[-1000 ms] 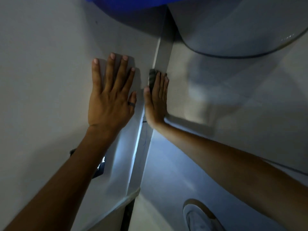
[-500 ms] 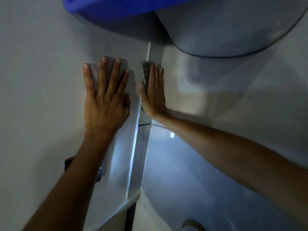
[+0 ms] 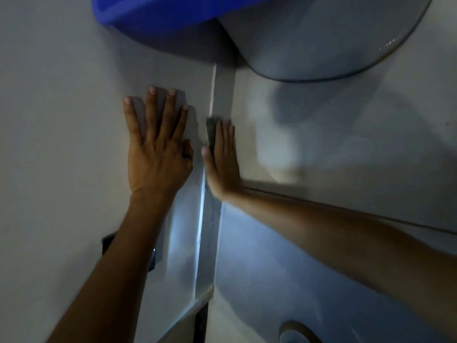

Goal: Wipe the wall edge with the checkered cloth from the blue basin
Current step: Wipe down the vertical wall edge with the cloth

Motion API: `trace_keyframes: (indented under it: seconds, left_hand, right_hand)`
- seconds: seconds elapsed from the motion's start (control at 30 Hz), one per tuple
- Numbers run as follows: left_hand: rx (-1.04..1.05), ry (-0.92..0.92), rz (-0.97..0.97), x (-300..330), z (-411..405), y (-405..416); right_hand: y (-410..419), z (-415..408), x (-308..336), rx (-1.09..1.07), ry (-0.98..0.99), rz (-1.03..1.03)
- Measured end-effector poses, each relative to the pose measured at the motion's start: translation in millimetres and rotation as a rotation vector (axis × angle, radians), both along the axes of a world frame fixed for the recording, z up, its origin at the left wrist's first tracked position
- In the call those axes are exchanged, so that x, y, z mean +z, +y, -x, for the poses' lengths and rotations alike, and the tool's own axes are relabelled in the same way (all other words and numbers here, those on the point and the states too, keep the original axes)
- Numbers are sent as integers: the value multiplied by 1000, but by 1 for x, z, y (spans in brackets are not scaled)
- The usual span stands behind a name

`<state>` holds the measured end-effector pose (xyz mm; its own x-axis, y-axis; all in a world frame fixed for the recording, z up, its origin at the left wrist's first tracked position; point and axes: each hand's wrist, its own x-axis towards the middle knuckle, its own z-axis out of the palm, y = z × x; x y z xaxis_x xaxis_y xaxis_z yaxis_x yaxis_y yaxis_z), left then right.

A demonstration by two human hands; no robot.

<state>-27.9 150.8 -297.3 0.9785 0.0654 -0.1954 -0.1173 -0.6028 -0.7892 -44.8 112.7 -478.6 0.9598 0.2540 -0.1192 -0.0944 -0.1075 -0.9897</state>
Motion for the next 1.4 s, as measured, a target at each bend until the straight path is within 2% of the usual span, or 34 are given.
trace_keyframes:
  seconds: [0.1,0.17,0.27,0.4,0.47,0.57,0.63,0.7,0.77,0.93,1.0,1.1,1.2,1.3,1.4]
  left_hand:
    - [-13,15,-55,-1,1,6]
    - [-47,3,-74,-2,0,9]
    - [-68,-17,-97,-5,1,11]
    - [-76,-22,-89,-9,2,12]
    - [-72,-23,-101,-9,2,12]
    - [-69,-28,-116,-8,2,13]
    - [-50,-31,-100,-8,1,11]
    - [-27,-28,-66,-6,1,9]
    - [-2,-15,-21,-4,0,6]
    - [15,23,-41,2,-3,2]
    - [17,25,-49,4,0,0]
    - [12,-24,-35,9,21,2]
    - [35,-63,14,20,57,0]
    - [69,-20,-61,32,84,-6]
    - [141,-27,-20,44,99,-13]
  right_hand:
    - [-1,82,4,4,5,-5]
    - [3,84,3,-22,9,-3]
    - [6,34,-3,-32,-11,-10]
    - [10,-85,-2,-90,-54,-31]
    - [9,-137,2,-116,-15,-14]
    - [3,-174,3,61,40,40]
    - [2,-175,7,34,69,13]
    - [4,-161,12,-92,88,-13]
    - [7,-119,16,-119,84,17]
    - [-5,62,20,24,114,15]
    - [-5,91,23,39,176,19]
    - [-7,56,28,47,132,25]
    - [-9,-19,27,70,66,3]
    - [-12,-84,35,76,202,-62]
    - [-7,-93,39,76,212,-59]
